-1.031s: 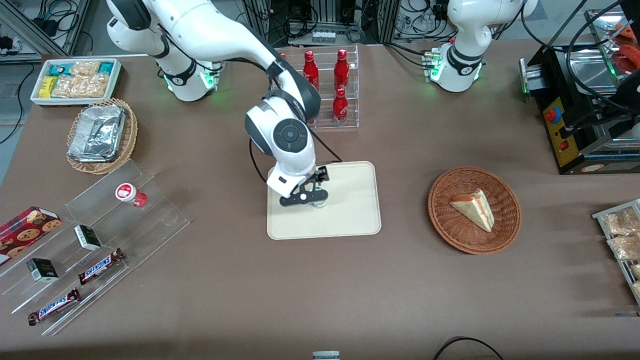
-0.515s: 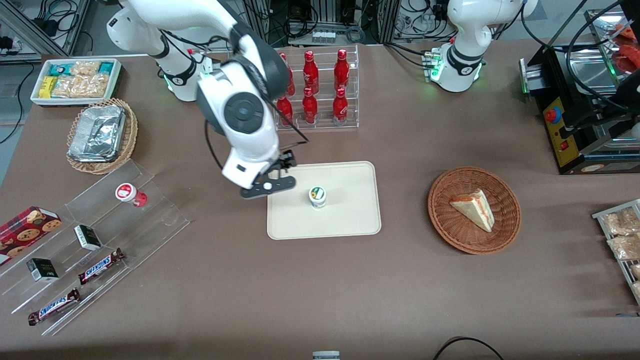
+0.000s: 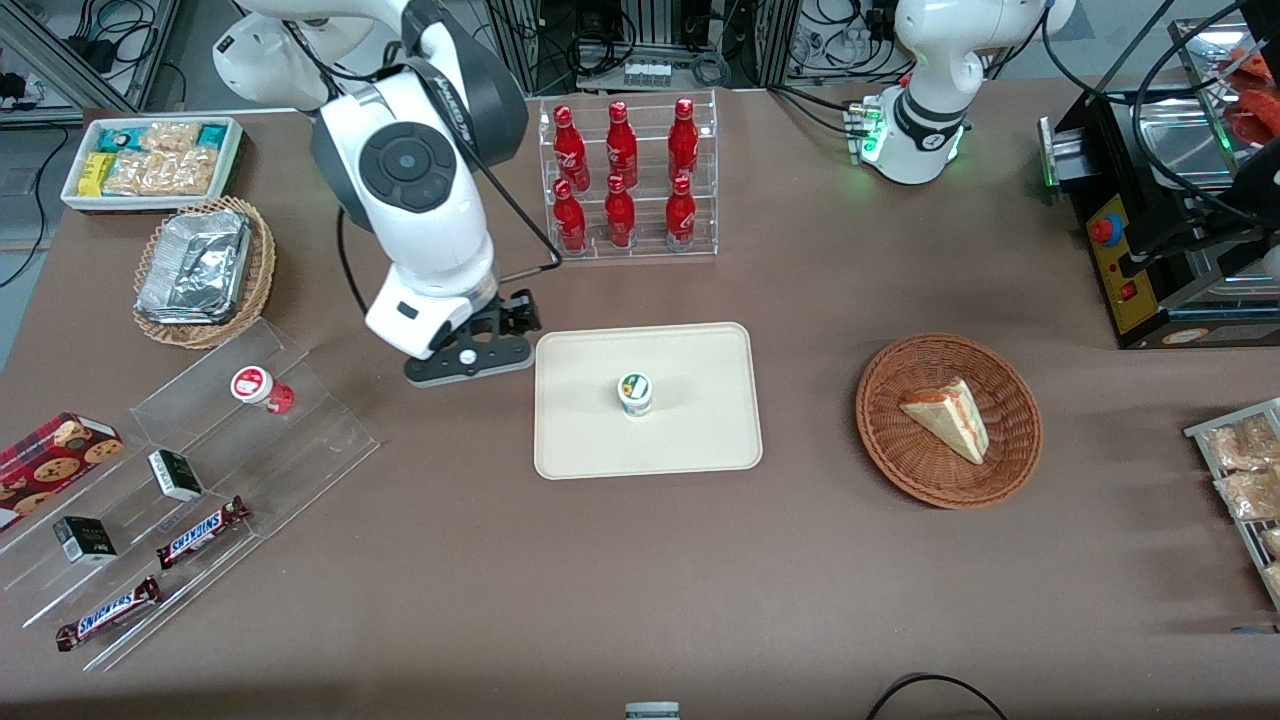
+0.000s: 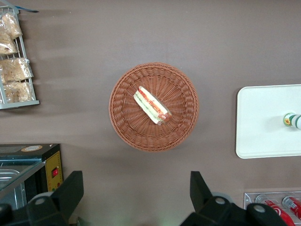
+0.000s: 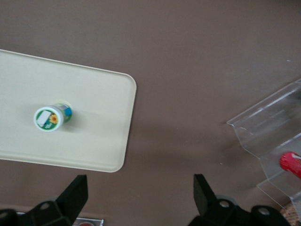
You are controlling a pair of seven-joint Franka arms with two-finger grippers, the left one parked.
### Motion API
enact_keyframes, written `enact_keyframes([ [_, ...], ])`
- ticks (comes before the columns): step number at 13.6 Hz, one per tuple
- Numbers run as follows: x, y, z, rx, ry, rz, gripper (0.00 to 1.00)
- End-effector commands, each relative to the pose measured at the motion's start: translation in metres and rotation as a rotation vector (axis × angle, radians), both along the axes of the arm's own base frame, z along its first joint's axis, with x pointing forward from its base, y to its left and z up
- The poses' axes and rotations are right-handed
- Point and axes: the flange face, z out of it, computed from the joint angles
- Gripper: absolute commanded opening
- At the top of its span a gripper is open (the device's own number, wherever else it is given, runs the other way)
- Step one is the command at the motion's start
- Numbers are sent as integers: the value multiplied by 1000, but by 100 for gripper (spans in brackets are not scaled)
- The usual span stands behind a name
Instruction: Place green gum on tray
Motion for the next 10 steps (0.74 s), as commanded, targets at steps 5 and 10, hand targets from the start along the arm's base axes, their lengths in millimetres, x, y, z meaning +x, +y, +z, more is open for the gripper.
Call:
enact_keyframes([
  [5,15,-84,16,-22,25,-83,100],
  [10,25,-193,17,64,69,-156,100],
])
